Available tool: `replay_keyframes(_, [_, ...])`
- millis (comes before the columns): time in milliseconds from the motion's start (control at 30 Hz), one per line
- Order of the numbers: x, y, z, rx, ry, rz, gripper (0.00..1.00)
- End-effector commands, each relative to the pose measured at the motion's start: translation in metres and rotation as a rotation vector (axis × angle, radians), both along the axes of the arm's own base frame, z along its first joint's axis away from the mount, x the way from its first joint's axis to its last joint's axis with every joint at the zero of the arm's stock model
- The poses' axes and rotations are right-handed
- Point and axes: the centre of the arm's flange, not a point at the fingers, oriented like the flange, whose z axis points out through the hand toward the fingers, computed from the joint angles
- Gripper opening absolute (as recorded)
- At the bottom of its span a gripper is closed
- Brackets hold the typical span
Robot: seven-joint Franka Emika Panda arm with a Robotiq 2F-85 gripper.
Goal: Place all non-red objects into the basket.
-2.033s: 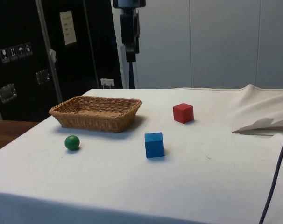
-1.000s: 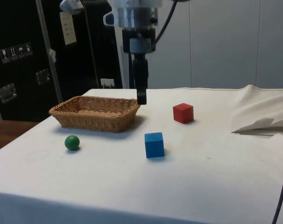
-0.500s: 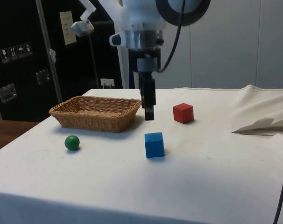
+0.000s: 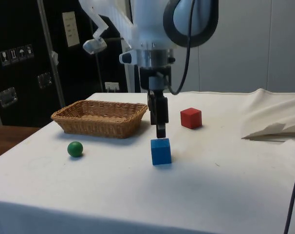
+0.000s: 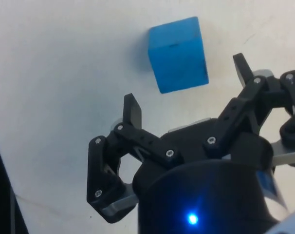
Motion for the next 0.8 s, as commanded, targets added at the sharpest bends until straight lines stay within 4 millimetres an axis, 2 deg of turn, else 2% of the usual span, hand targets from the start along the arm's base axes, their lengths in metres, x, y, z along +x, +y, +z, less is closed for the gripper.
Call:
replay_keyframes(0, [-0.001,0.0,-0.003,0.009,-0.007,0.01,1.0])
replay_keyframes(433, [-0.003,0.0,-0.031,0.004,-0.005,0.041,1.0])
replay_keyframes(467, [-0.003,-0.005,-0.03,-0.016,0.002,0.039,1.0])
replay_keyframes(500, [-0.003,0.0,-0.033,0.004,-0.004,0.041,1.0])
replay_keyframes(767, [0.007,0.0,-0.052,0.007,0.007,0.027,1.0])
